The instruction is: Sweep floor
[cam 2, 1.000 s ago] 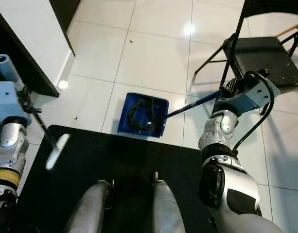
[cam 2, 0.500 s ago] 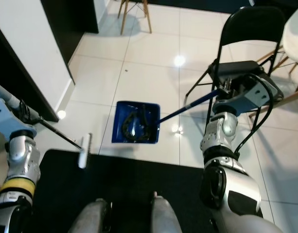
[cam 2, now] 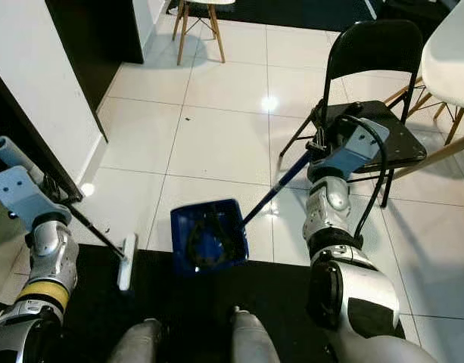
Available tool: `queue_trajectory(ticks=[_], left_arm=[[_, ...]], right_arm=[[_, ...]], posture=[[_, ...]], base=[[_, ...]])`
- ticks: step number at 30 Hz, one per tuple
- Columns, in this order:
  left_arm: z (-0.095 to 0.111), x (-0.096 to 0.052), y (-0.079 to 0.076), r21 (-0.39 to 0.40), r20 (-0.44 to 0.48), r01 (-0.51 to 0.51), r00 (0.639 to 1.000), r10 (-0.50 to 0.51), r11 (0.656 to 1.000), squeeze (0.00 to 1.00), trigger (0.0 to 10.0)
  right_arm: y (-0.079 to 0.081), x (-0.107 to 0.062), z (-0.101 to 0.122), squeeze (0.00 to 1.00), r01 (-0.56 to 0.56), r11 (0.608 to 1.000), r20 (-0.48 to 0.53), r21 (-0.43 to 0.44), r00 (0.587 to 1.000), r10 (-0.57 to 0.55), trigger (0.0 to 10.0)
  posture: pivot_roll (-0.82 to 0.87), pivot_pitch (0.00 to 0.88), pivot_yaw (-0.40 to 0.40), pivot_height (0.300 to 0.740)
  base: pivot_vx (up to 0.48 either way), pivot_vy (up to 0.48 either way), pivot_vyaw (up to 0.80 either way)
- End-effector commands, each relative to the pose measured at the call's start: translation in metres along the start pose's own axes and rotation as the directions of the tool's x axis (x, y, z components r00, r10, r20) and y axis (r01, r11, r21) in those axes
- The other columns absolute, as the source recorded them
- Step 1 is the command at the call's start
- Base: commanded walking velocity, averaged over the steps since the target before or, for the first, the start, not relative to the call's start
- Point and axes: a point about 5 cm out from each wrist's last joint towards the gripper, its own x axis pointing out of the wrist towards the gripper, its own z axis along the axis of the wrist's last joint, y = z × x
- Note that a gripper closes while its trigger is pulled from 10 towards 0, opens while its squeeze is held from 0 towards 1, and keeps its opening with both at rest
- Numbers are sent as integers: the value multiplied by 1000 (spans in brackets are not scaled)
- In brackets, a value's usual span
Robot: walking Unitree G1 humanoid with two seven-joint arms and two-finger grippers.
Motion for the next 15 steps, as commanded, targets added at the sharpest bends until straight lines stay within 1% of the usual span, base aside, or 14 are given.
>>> queue_trajectory(ticks=[1,3,8,11,12,13,15], left_arm=[[9,3,-15,-7,50,15,999,-14,1000,0,10000],[8,2,-18,16,43,7,999,-8,1000,0,10000],[6,2,-20,24,34,-12,999,11,1000,0,10000],[7,2,-24,34,40,8,999,-9,999,0,10000],[8,2,-24,50,50,15,999,-17,999,0,10000],[8,2,-24,50,50,15,999,-17,999,0,10000],[8,2,-24,62,53,2,999,-5,998,0,10000]], right_arm=[[-2,0,5,0,20,1000,44,2,999,-20,10000],[-2,-1,5,0,22,999,57,-27,998,-21,10000],[-3,-2,4,0,31,999,57,-39,998,-29,10000],[-2,-2,4,0,30,999,57,-42,998,-27,10000],[-1,-2,4,0,30,999,58,-32,998,-28,10000],[-1,-2,4,0,30,999,58,-32,998,-28,10000],[-1,-2,4,0,36,999,61,5,997,-37,10000]], posture=[[24,0,-36,740],[25,0,-31,740],[26,0,-27,740],[27,0,-26,740],[28,0,-23,740],[28,0,-23,740],[29,0,-22,740]], base=[[0,0,0],[0,0,0],[0,0,780],[0,0,796],[0,0,800],[0,0,800],[0,0,794]])
